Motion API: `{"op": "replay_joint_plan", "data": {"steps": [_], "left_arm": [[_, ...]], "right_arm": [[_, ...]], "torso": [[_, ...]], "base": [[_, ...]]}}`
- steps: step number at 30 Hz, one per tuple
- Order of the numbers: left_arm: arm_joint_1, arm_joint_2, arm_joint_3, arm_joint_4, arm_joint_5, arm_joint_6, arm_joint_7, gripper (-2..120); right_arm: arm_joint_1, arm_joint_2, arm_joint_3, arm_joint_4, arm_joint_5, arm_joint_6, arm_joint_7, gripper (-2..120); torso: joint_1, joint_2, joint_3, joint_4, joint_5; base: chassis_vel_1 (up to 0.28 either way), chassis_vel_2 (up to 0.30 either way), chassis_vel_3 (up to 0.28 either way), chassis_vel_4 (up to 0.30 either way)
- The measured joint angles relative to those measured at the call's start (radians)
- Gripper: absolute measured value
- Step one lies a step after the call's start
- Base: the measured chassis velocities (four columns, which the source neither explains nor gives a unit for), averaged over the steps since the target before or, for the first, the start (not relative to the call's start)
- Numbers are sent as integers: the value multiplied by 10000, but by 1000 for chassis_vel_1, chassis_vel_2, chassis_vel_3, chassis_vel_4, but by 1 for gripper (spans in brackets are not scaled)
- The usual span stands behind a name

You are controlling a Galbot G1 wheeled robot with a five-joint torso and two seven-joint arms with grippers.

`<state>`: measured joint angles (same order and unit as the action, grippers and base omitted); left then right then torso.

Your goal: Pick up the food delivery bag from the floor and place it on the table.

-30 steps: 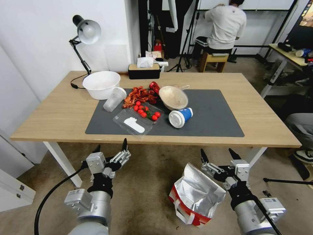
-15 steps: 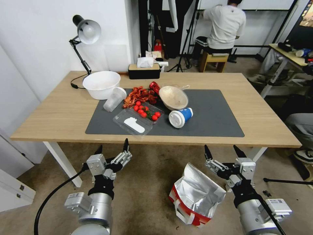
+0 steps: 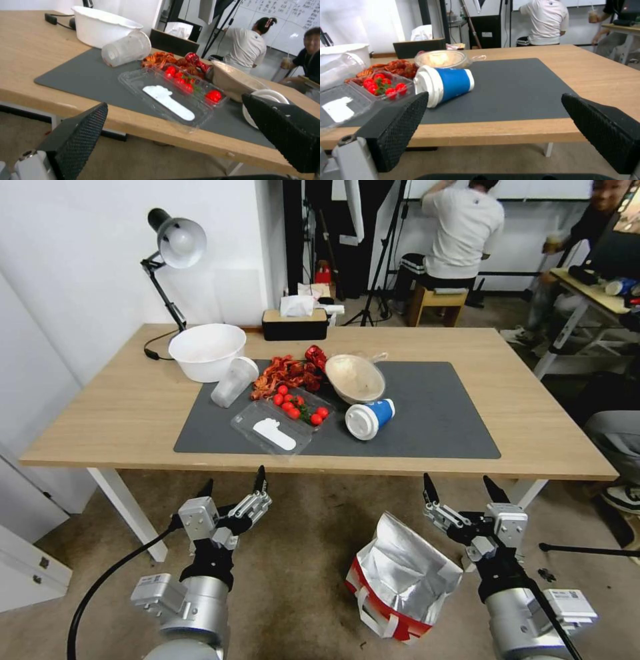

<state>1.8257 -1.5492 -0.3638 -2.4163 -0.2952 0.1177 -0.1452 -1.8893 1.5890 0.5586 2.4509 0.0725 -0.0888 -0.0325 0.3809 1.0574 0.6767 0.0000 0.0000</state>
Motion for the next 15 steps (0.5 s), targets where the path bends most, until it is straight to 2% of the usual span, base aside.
{"op": "replay_joint_plan", "data": {"steps": [11,15], "left_arm": [[-32,83,-52,88,-177,41,82,100],[-58,133,-81,118,-241,57,94,100]], "right_arm": [[35,67,-104,-258,-152,439,303,100],[69,101,-143,-346,-248,503,414,100]], "torso": [[-220,-506,-285,1,0],[-356,-805,-451,0,0]], "base": [[0,0,0,0],[0,0,0,0]]}}
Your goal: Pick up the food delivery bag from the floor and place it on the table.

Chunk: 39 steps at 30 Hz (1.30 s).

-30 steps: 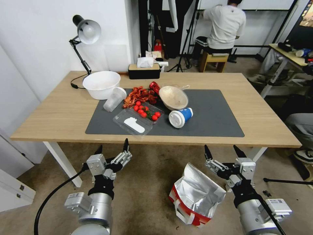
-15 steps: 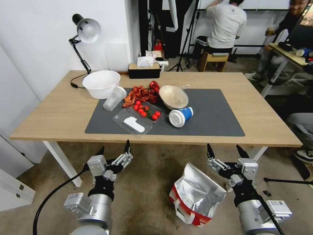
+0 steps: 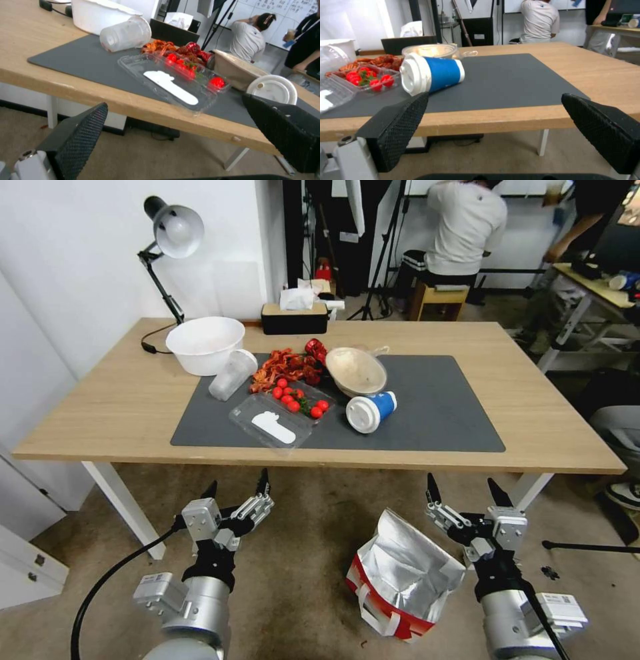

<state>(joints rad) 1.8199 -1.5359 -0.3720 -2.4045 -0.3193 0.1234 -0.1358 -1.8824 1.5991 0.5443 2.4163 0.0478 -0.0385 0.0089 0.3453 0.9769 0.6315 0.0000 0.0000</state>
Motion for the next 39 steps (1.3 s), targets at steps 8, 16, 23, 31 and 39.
{"op": "replay_joint_plan", "data": {"steps": [8,16,23,31,39], "left_arm": [[-47,15,-14,14,-59,25,11,100],[-58,51,-22,35,-74,36,14,100],[-68,66,-28,48,-73,54,17,100],[-81,64,-30,72,-72,57,17,100],[-76,63,-31,74,-70,57,18,100]], "right_arm": [[51,38,-9,-62,-70,42,110,100],[69,78,-34,-113,-150,77,234,100],[85,89,-49,-151,-196,77,307,100],[89,85,-45,-169,-202,70,298,100],[82,73,-45,-181,-224,64,280,100]], "torso": [[-168,-395,-227,0,0],[-302,-701,-400,0,0],[-463,-1090,-626,0,0],[-613,-1443,-831,0,0],[-762,-1784,-1027,0,0]], "base": [[0,0,0,0],[0,0,0,0],[0,0,0,0],[0,0,0,0],[0,0,0,0]]}}
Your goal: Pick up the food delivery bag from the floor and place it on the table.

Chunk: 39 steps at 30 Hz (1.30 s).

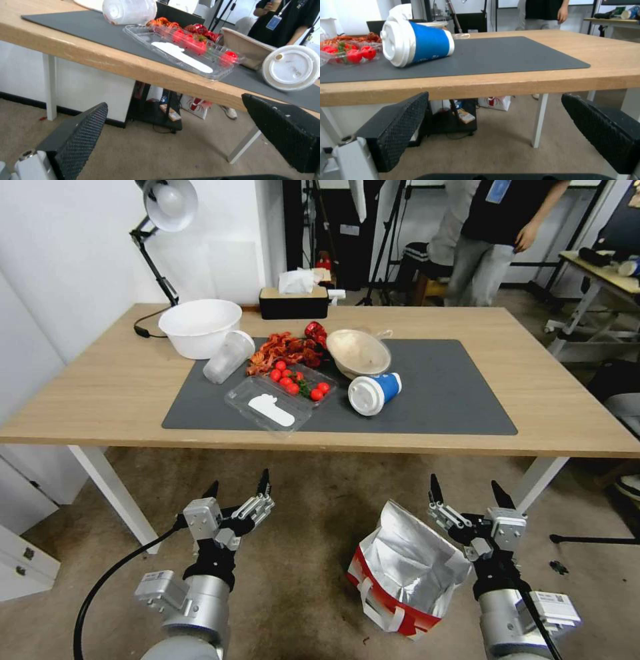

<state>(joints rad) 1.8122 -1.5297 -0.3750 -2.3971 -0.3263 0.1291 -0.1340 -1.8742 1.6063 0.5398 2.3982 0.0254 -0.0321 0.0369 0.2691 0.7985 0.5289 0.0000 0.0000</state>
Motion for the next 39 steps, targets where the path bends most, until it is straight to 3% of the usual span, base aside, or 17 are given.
{"op": "replay_joint_plan", "data": {"steps": [39], "left_arm": [[107,-46,-21,-133,150,-32,96,100]], "right_arm": [[-32,-92,52,26,53,-12,-86,100]], "torso": [[-687,-1685,-991,0,0]], "base": [[0,0,0,0]]}}
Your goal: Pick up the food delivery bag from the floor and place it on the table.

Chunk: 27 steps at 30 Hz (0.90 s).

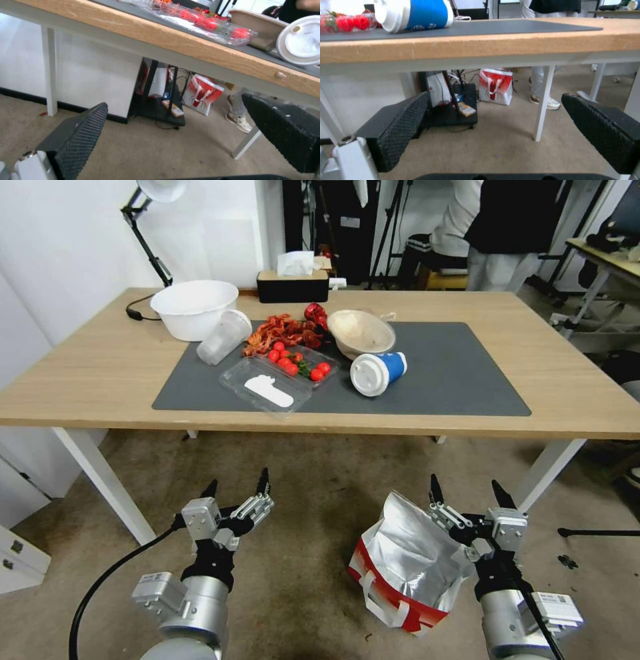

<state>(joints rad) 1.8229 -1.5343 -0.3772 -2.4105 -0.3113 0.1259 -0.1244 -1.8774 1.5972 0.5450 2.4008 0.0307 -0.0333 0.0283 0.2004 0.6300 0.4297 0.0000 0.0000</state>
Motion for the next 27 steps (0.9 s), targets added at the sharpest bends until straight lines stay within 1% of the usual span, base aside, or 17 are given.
{"op": "replay_joint_plan", "data": {"steps": [27], "left_arm": [[-9,66,-45,13,0,-12,1,100]], "right_arm": [[43,-73,39,-110,1,-26,-44,100]], "torso": [[-441,-1150,-713,0,0]], "base": [[0,0,0,0]]}}
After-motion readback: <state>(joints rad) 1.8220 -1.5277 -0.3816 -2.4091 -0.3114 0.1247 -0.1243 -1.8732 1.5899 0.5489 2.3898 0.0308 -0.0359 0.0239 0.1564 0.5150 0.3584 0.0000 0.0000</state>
